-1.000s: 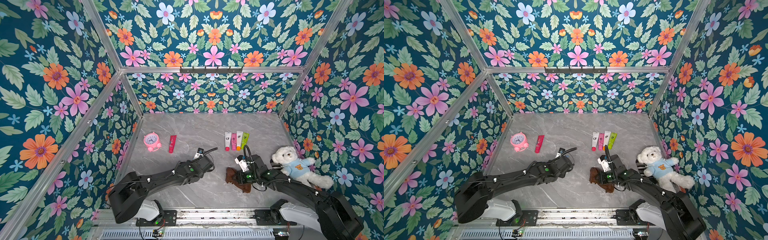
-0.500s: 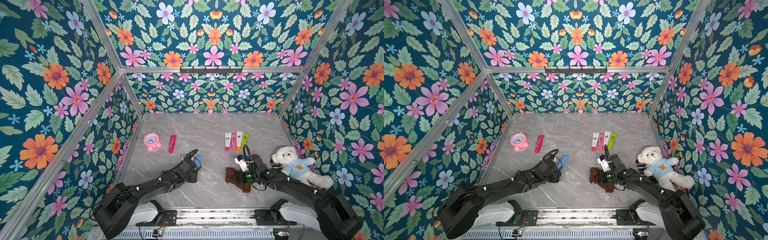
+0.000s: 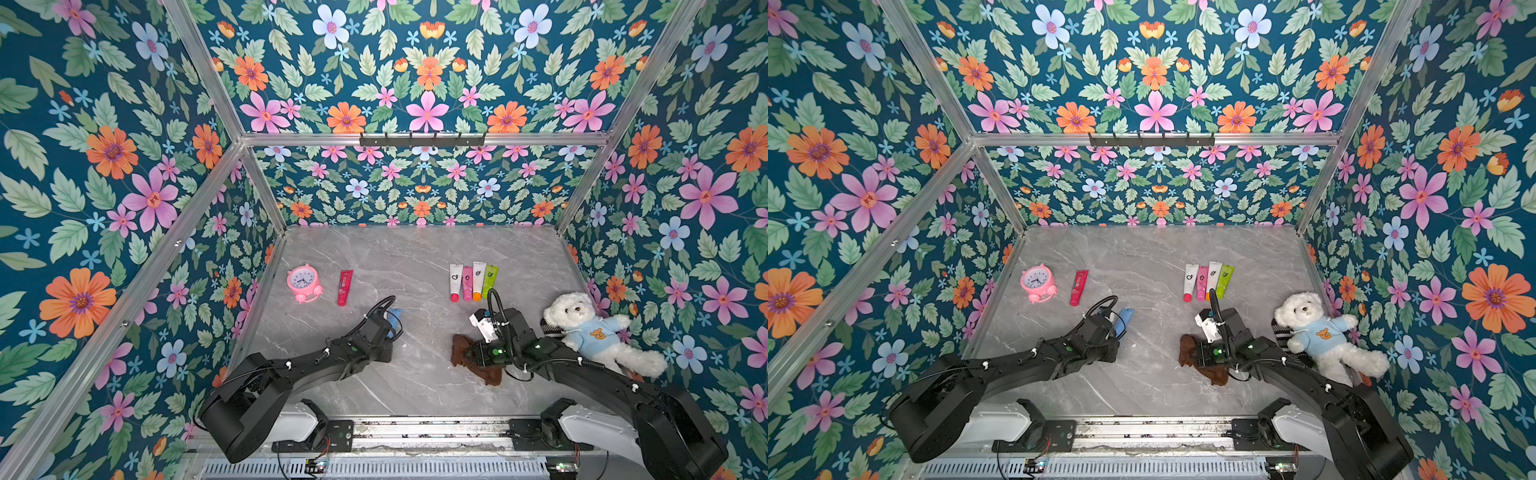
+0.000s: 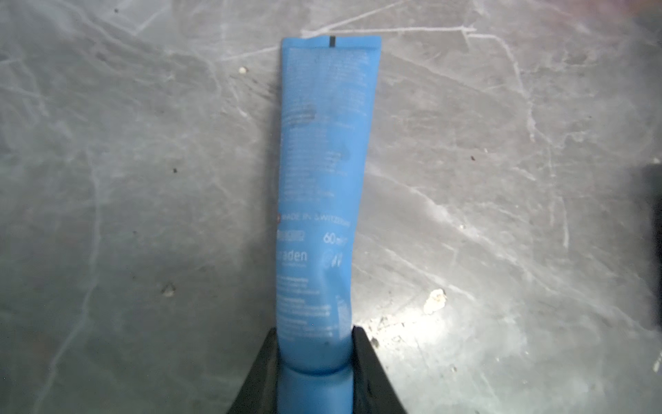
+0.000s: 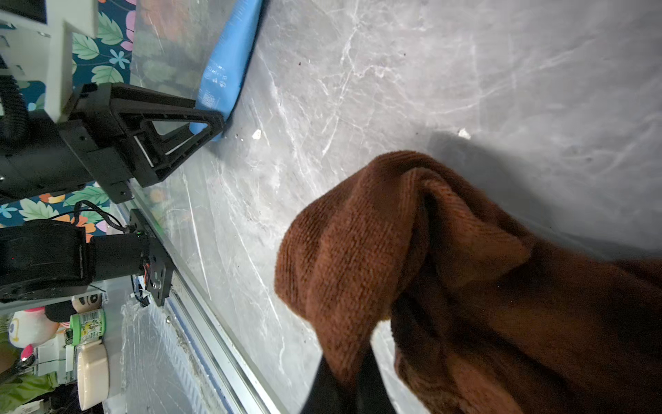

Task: Wipe the surface of the toothpaste tube
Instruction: Move the toothpaste to the center of the board, then wipe the dirt from the toothpaste tube.

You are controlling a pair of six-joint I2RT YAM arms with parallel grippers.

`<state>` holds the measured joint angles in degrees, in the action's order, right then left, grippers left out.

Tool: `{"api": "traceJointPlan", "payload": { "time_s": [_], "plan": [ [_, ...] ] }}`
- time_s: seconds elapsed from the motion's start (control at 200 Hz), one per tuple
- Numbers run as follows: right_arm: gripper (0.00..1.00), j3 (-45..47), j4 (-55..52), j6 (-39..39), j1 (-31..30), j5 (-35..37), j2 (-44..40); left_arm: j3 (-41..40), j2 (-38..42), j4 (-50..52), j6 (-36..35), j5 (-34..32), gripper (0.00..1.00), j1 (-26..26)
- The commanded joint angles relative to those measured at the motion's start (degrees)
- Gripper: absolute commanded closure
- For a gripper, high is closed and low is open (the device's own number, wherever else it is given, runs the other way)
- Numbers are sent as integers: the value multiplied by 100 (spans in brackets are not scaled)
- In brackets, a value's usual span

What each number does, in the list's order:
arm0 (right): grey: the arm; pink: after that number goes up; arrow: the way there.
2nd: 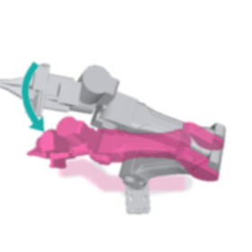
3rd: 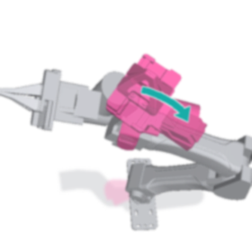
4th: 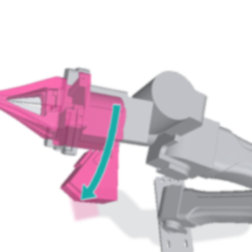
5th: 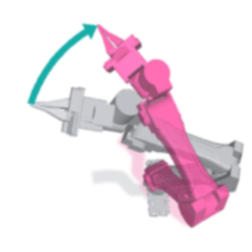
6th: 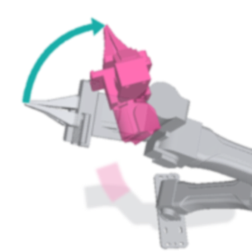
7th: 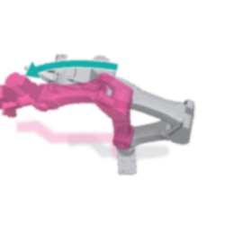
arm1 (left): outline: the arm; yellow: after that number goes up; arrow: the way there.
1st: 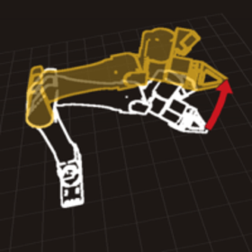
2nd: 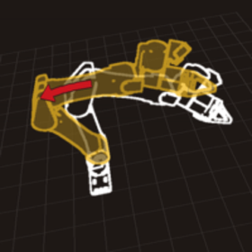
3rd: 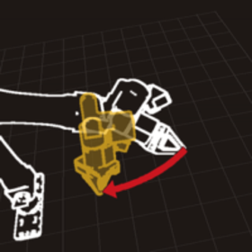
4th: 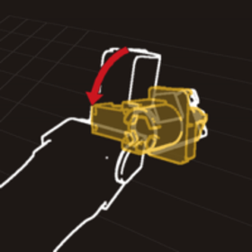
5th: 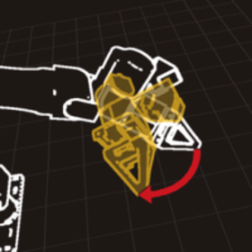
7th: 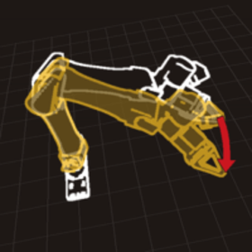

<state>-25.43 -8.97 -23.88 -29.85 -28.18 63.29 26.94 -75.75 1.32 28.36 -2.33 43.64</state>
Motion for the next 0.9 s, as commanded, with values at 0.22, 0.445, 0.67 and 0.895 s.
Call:
{"api": "traceJointPlan", "payload": {
  "time_s": [0.22,0.445,0.67,0.895],
  "plan": [
    [100,-640,0,-72,-96,-333,15,252,-9,-42,-738,342,89,1099],
    [100,-1231,269,53,-378,-146,1046,302,-466,-384,-697,90,86,1720],
    [100,-1672,328,191,-407,36,1733,47,-412,-660,-538,54,53,1884],
    [100,-1933,339,247,-580,118,2355,-149,-311,-747,-396,12,54,1999]
  ]
}}
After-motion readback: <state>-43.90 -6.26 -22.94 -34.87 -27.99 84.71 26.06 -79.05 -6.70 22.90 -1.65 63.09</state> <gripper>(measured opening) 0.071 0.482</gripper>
